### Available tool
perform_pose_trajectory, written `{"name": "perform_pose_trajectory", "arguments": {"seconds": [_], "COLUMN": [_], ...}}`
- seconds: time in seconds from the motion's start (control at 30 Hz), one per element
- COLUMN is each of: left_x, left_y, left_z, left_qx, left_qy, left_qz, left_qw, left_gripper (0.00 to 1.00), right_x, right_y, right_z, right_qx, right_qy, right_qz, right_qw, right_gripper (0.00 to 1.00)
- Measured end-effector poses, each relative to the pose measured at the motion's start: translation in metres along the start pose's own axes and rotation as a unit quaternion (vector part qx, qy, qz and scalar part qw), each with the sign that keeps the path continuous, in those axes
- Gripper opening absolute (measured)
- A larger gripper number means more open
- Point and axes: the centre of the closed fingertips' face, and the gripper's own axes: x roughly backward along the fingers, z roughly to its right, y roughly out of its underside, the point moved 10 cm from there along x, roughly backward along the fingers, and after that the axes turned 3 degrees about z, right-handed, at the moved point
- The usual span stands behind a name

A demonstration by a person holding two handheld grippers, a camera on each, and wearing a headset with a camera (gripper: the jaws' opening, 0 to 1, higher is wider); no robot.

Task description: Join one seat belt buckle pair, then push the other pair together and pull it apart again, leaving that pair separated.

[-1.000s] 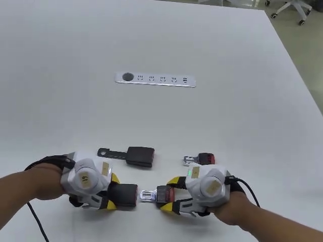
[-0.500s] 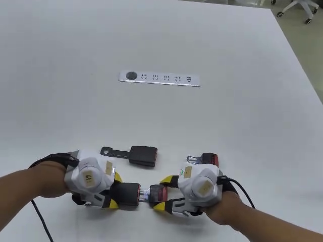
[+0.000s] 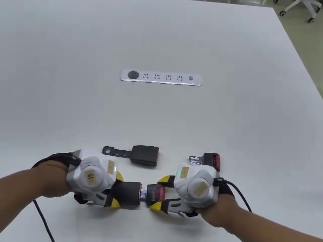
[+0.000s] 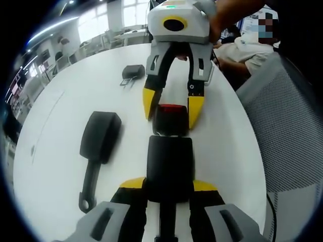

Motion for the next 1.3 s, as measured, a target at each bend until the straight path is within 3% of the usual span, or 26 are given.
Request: {"name": "perform_pose_trajectory", "arguments": {"seconds": [0.43, 0.47, 0.8, 1.1, 1.3], "left_x": [0.0, 0.001, 0.003, 0.004, 0.004], "left_y": [0.003, 0.004, 0.005, 0.011, 0.016], "left_z": [0.001, 0.001, 0.004, 0.005, 0.005], "left_qx": [0.004, 0.001, -0.002, 0.0, 0.003], "left_qy": [-0.001, -0.004, 0.0, 0.001, 0.006], "left_qz": [0.009, 0.007, 0.011, 0.03, 0.054], "left_qw": [0.9999, 1.0, 0.9999, 0.9996, 0.9985], "left_gripper": [0.33, 0.33, 0.33, 0.33, 0.33], "right_x": [-0.004, -0.003, -0.007, -0.009, -0.009], "right_y": [-0.007, -0.004, -0.005, -0.002, -0.001], "right_z": [-0.001, -0.002, 0.0, 0.005, 0.006], "right_qx": [-0.004, -0.015, -0.002, -0.001, 0.006], "right_qy": [0.003, 0.002, 0.003, -0.008, -0.017], "right_qz": [0.001, -0.012, -0.001, 0.019, 0.024], "right_qw": [1.0, 0.9998, 1.0, 0.9998, 0.9995], "right_gripper": [0.34, 0.34, 0.34, 0.34, 0.33]}}
